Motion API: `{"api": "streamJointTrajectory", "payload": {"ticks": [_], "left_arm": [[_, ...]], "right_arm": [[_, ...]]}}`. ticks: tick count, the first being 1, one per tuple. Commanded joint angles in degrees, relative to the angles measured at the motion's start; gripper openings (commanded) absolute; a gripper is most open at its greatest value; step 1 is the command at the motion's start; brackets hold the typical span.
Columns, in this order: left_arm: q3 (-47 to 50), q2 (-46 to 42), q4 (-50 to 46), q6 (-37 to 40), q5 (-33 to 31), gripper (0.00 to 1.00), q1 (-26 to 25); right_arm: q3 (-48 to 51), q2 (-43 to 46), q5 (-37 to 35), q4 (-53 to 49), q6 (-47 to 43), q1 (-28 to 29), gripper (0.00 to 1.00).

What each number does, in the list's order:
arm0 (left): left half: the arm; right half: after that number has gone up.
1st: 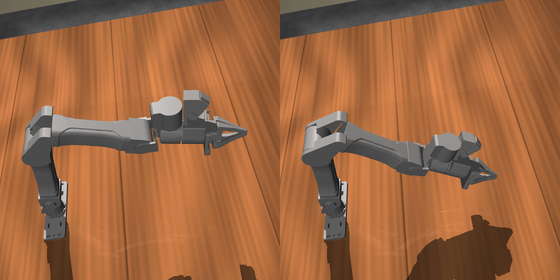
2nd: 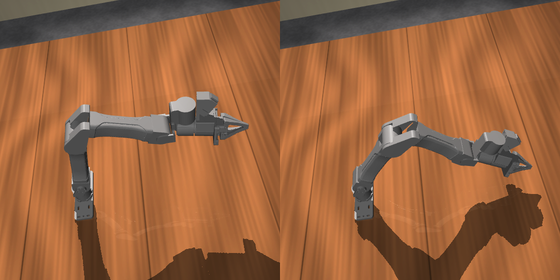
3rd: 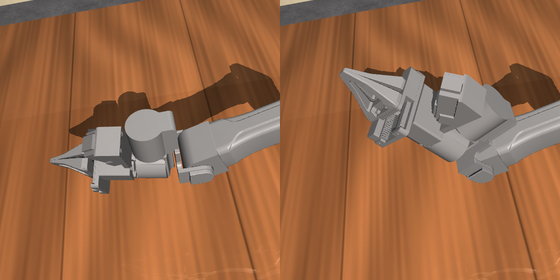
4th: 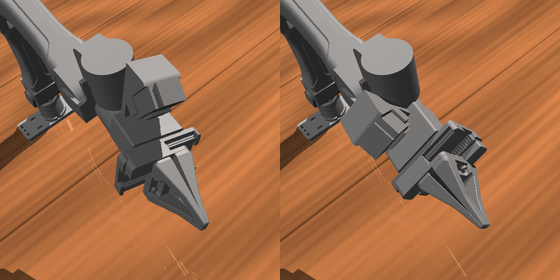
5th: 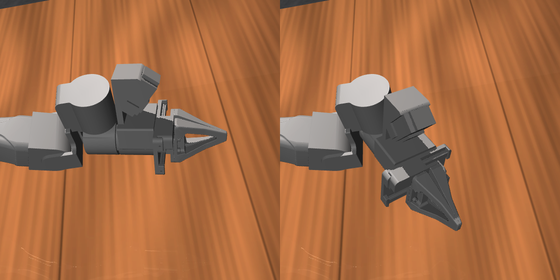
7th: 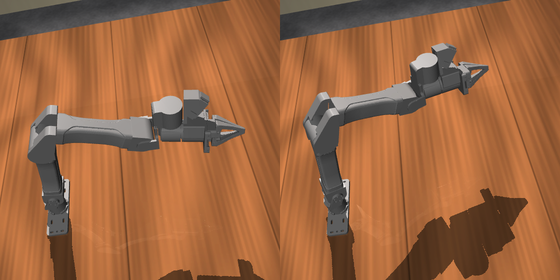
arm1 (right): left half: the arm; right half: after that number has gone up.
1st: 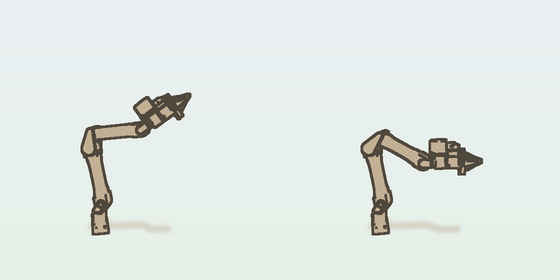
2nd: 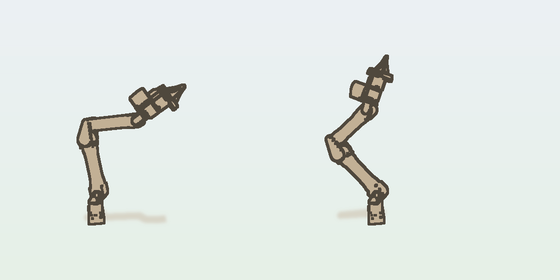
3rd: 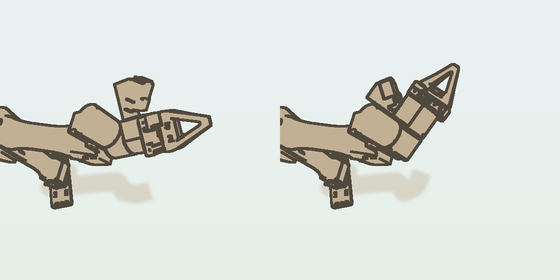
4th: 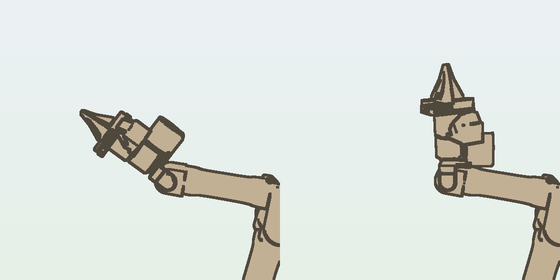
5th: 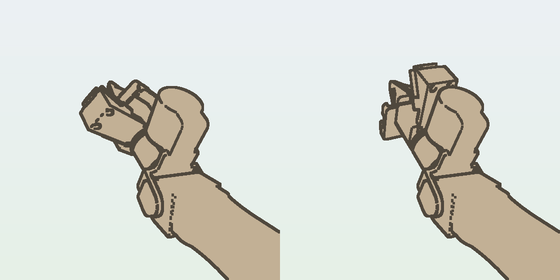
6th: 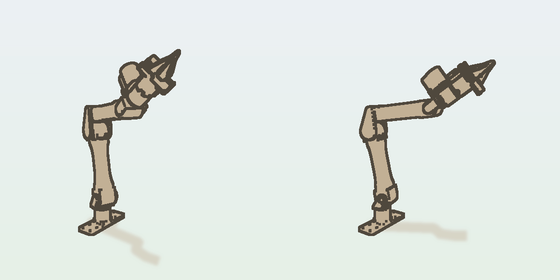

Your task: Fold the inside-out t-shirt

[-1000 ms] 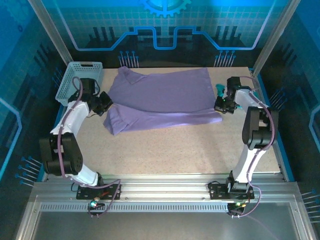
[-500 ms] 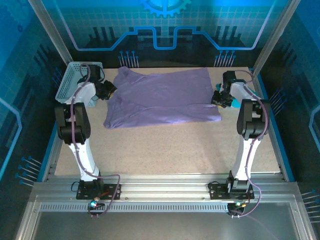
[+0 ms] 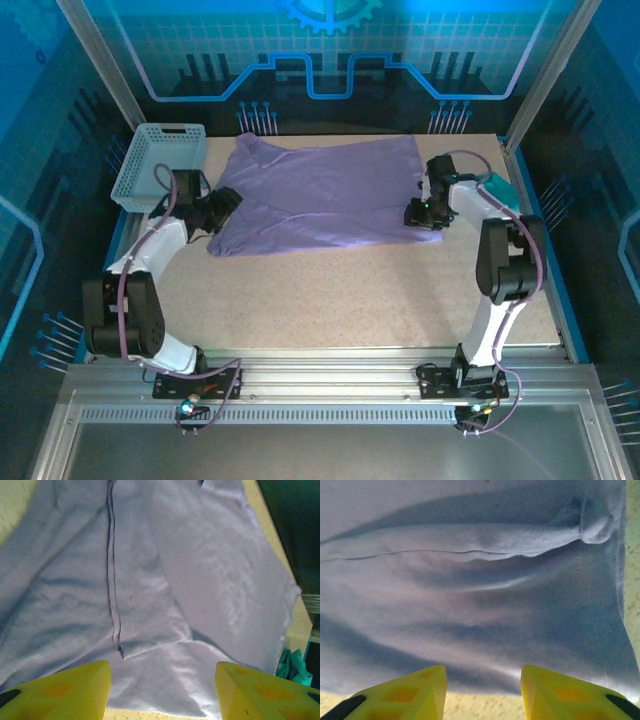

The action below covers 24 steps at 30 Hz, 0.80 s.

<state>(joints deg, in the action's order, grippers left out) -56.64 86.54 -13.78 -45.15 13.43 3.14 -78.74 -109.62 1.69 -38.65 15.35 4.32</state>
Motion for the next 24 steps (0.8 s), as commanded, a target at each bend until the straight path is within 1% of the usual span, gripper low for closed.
{"api": "streamJointTrajectory", "payload": {"ticks": [1, 6, 9, 11, 15, 18, 20, 22, 24], "left_arm": [[3.18, 4.68, 4.08, -0.91, 3.06, 0.56, -0.50], [3.34, 10.44, 4.29, 1.12, 1.21, 0.55, -0.11], [3.53, 11.54, 3.14, 2.03, 0.39, 0.55, 0.07], [5.10, 10.81, 2.55, 2.39, 0.04, 0.55, 0.12], [12.46, 5.55, 2.30, 2.65, -0.04, 0.55, 0.04], [18.87, -0.69, 2.04, 1.34, 1.35, 0.55, -0.93], [21.57, -5.70, -0.39, 1.12, 1.43, 0.55, -2.16], [23.49, -11.57, -3.13, 0.32, 1.33, 0.56, -3.20], [23.88, -16.54, -4.90, -0.52, 1.90, 0.56, -3.56]], "right_arm": [[-3.80, -4.51, -4.16, -3.82, -3.03, -0.35, 0.42], [-5.22, -8.32, -8.94, -9.12, -5.17, -0.19, 0.39], [-3.72, -8.22, -11.58, -11.61, -5.98, -0.15, 0.36], [-2.02, -7.63, -13.44, -13.04, -5.92, -0.17, 0.36], [3.73, -4.70, -18.07, -14.39, -4.10, 0.15, 0.33], [9.28, -0.84, -21.22, -15.00, -1.92, 0.52, 0.32], [12.87, 2.73, -23.50, -15.22, -0.10, 1.33, 0.32], [14.30, 6.71, -24.87, -15.67, 1.72, 3.58, 0.33], [14.38, 11.73, -28.21, -14.82, 2.74, 6.51, 0.33]]}}
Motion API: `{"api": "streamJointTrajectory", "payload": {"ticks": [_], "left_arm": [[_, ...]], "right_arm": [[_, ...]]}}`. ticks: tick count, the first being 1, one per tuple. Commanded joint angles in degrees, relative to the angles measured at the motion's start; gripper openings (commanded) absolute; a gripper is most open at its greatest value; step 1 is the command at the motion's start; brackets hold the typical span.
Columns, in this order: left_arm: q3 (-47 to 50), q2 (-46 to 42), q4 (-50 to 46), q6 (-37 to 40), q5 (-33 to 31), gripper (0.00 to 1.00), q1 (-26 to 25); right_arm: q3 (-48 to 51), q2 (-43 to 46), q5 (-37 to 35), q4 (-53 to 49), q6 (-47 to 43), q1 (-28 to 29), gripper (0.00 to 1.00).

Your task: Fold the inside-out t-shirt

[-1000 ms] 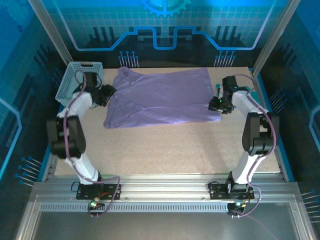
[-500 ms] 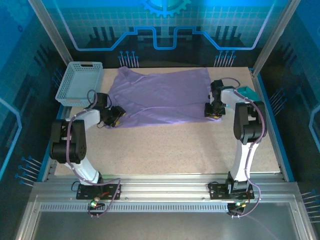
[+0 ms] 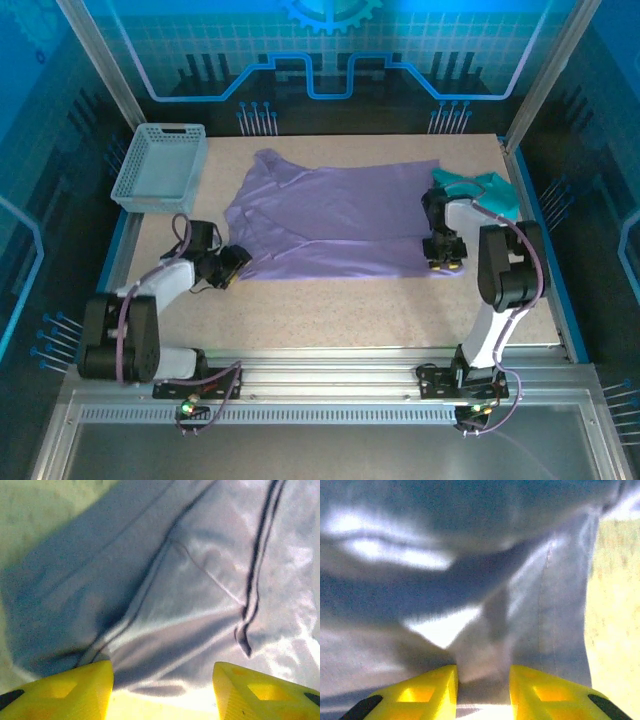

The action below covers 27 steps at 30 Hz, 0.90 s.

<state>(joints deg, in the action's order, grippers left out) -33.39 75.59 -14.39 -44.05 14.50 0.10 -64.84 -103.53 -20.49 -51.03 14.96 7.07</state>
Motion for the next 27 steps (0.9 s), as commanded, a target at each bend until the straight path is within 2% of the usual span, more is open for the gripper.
{"api": "streamJointTrajectory", "payload": {"ticks": [1, 3, 6, 9, 12, 18, 24, 27], "left_arm": [[0.10, -7.51, -5.11, -1.65, 0.79, 0.56, -0.46], [-1.66, -9.45, -5.52, -1.40, 0.64, 0.56, -0.36], [-3.22, -6.37, -1.78, -2.30, 2.86, 0.55, -0.36], [-4.65, 0.01, 2.07, -3.11, 5.41, 0.51, -0.21], [-4.89, 4.80, 5.06, -3.41, 5.42, 0.46, 0.95], [-2.31, 9.64, 8.67, -3.15, 6.57, 0.37, 3.72], [0.69, 9.68, 10.48, -3.39, 7.03, 0.36, 3.86], [1.63, 9.79, 11.18, -3.34, 7.00, 0.36, 4.01]], "right_arm": [[0.78, 9.43, -5.98, 0.35, 1.66, 6.39, 0.34], [1.52, 15.74, -0.19, 8.35, -3.33, 12.12, 0.39], [2.03, 18.48, 14.91, 23.35, -13.02, 21.67, 0.46], [-2.97, 12.09, 16.59, 29.72, -21.03, 30.97, 0.51], [-11.69, 2.65, 18.63, 30.44, -26.72, 36.16, 0.53], [-26.24, -14.62, 20.60, 28.07, -33.50, 42.57, 0.55], [-35.90, -25.23, 20.31, 24.51, -34.83, 43.64, 0.56], [-39.72, -28.40, 18.95, 22.27, -35.11, 43.49, 0.53]]}}
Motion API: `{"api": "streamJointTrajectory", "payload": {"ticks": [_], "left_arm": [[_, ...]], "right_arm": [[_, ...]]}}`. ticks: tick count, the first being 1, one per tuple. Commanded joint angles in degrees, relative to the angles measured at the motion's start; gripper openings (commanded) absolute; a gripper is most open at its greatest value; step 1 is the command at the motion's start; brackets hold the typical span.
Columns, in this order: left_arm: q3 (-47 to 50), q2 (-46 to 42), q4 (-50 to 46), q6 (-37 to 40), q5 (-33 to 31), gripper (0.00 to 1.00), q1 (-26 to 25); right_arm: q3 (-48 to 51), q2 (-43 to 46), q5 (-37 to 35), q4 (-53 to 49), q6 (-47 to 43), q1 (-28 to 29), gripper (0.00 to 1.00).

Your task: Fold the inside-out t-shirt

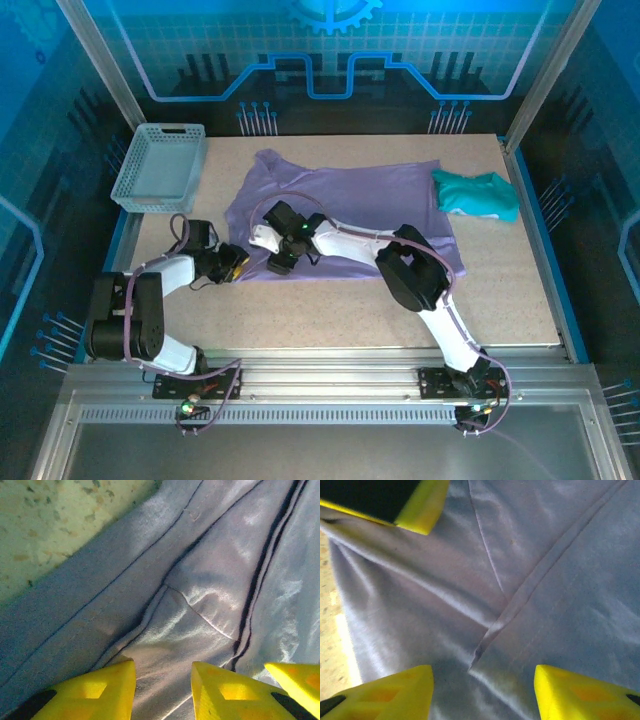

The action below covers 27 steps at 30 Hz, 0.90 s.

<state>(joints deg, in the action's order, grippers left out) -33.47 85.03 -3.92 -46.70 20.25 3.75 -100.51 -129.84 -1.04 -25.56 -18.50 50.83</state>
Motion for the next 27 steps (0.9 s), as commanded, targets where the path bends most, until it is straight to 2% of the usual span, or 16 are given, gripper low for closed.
{"api": "streamJointTrajectory", "payload": {"ticks": [1, 8, 11, 16, 20, 22, 23, 24, 27], "left_arm": [[1.87, 0.47, 0.87, -0.76, 1.28, 0.36, 0.38], [2.95, 1.36, 2.07, -0.71, 1.37, 0.35, 0.62], [3.24, 1.68, 2.50, -0.63, 1.38, 0.35, 0.90], [3.42, 1.55, 2.32, -0.30, 0.80, 0.36, 1.09], [2.98, 1.54, 2.23, 0.08, 0.71, 0.37, 1.09], [2.65, 1.67, 2.19, 0.19, 0.72, 0.38, 1.08], [2.42, 1.78, 2.11, 0.29, 0.69, 0.39, 1.09], [2.15, 1.77, 2.01, 0.29, 0.62, 0.41, 1.09], [1.11, 1.70, 1.60, 0.29, 0.69, 0.43, 1.09]], "right_arm": [[-4.80, -2.65, -0.69, -3.75, -1.55, -0.35, 0.51], [-7.68, -3.16, -2.61, -5.37, -0.14, -0.95, 0.10], [-7.99, -2.42, -3.07, -5.20, 1.90, -1.83, 0.00], [-9.49, 0.75, -4.13, -6.37, 12.49, -6.84, 0.00], [-11.02, 0.40, -3.07, -9.98, 27.35, -14.60, 0.00], [-13.09, -1.76, -1.99, -12.45, 32.99, -18.01, 0.11], [-14.36, -3.08, -1.08, -13.46, 34.74, -19.30, 0.25], [-15.38, -4.51, 0.77, -13.79, 35.64, -20.37, 0.35], [-14.91, -3.84, 3.55, -14.15, 35.44, -22.01, 0.47]]}}
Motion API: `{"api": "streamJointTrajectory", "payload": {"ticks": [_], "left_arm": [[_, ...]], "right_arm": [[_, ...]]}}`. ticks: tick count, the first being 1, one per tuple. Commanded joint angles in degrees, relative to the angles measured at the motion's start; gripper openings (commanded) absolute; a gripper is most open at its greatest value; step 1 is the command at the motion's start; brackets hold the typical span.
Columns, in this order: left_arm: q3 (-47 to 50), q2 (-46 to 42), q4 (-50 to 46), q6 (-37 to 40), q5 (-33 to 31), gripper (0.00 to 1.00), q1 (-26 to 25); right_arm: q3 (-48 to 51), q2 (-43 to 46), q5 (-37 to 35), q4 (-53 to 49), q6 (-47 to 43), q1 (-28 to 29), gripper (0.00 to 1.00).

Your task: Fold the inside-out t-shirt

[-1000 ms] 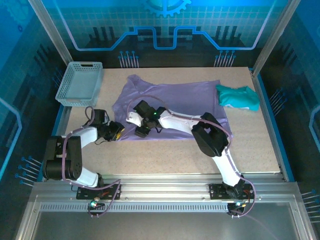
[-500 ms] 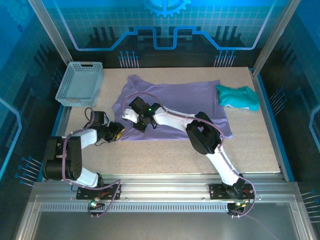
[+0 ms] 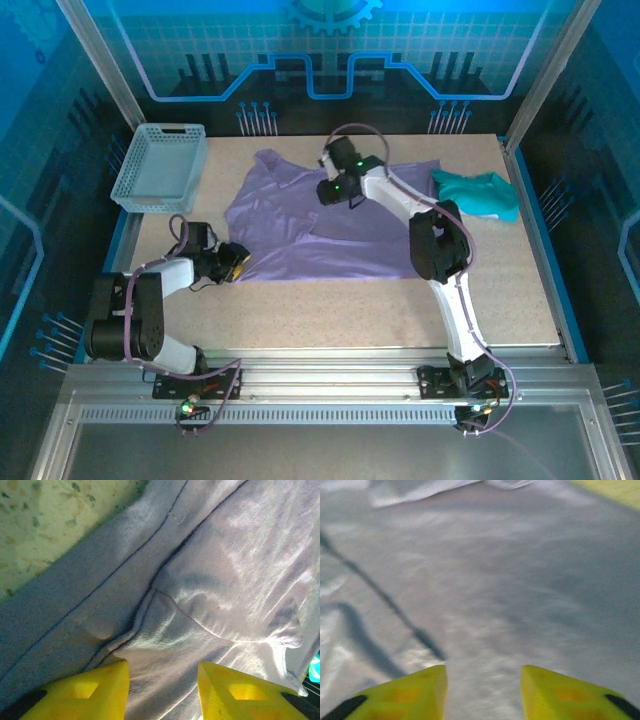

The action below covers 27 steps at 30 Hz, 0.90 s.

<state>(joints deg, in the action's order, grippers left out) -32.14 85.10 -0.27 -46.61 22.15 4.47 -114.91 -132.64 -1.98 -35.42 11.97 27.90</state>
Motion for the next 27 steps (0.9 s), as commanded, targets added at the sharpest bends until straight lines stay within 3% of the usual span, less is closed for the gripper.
{"api": "streamJointTrajectory", "payload": {"ticks": [1, 7, 10, 14, 17, 21, 27], "left_arm": [[-0.75, 1.33, -2.66, 0.31, -1.38, 0.45, 0.36], [-2.75, -5.63, -5.55, 0.61, -2.71, 0.51, 0.00], [-4.11, -9.70, -6.72, 1.77, -5.55, 0.54, -3.13], [-9.39, -3.51, -5.97, 2.52, -5.19, 0.55, -8.31], [-11.86, 3.31, -4.48, 1.97, -3.26, 0.54, -8.25], [-10.55, 7.97, -3.64, 1.87, -1.93, 0.53, -6.39], [1.91, -1.71, -5.06, 1.50, -2.01, 0.53, -5.88]], "right_arm": [[1.72, 1.48, 4.04, -4.10, 4.15, 0.50, 0.49], [31.22, 26.19, 3.54, -0.61, 2.46, -4.30, 0.52], [44.31, 34.35, 1.91, -2.00, 5.13, -9.21, 0.52], [50.04, 34.39, 3.16, -3.67, 7.65, -17.00, 0.48], [49.22, 30.86, 0.84, -6.72, 7.83, -19.19, 0.46], [48.73, 27.19, 2.99, -9.83, 7.38, -19.64, 0.43], [54.73, 30.13, 5.95, -11.61, 8.58, -15.38, 0.42]]}}
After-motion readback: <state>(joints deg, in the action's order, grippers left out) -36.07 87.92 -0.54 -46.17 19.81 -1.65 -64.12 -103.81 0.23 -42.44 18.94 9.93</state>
